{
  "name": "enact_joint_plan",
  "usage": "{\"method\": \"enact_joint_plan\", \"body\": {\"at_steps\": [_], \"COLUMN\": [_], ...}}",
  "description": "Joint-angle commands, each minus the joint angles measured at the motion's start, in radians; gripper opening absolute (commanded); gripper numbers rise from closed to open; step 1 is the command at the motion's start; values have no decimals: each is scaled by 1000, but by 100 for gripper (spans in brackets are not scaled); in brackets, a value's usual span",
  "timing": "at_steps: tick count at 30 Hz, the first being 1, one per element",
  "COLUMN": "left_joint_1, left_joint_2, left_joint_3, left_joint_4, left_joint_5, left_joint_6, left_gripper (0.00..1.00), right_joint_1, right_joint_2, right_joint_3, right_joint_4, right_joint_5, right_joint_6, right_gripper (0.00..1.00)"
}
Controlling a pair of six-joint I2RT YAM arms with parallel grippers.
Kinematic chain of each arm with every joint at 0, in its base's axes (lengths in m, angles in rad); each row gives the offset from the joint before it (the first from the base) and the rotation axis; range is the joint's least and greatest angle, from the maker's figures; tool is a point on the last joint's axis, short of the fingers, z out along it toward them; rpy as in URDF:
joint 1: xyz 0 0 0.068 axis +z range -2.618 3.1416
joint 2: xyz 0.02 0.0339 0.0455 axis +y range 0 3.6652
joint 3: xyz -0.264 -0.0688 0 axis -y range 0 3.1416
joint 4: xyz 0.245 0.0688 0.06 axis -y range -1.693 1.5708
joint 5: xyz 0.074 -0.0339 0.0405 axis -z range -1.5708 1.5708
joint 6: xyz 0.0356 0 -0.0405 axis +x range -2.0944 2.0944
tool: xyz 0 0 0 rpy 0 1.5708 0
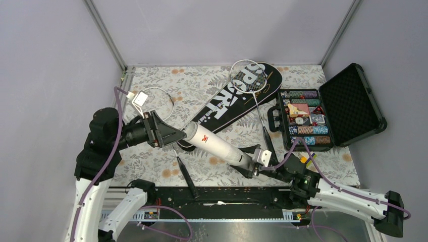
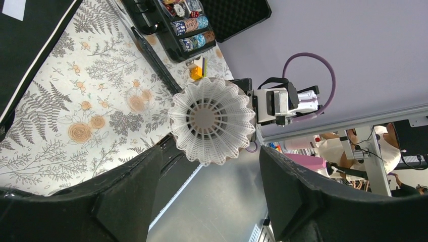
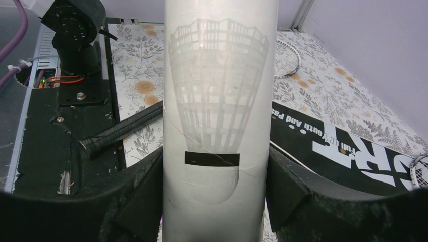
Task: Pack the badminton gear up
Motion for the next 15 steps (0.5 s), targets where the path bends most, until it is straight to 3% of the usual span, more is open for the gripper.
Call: {"method": "enact_joint_plan", "body": {"at_steps": [1, 15], "left_joint_1": [-2, -2], "left_joint_2": [28, 101], "left_joint_3": [10, 94], "left_joint_4": [22, -91], "left_joint_5": [-7, -51], "left_joint_6": [38, 150], "left_gripper": [73, 68], "right_joint_1": [-1, 0], "right_joint_2": [-20, -31], "right_joint_3": [26, 40], "right_joint_4": [89, 89], "right_joint_5": [-43, -57], "right_joint_6": [-8, 3], "right_gripper": [39, 38]}}
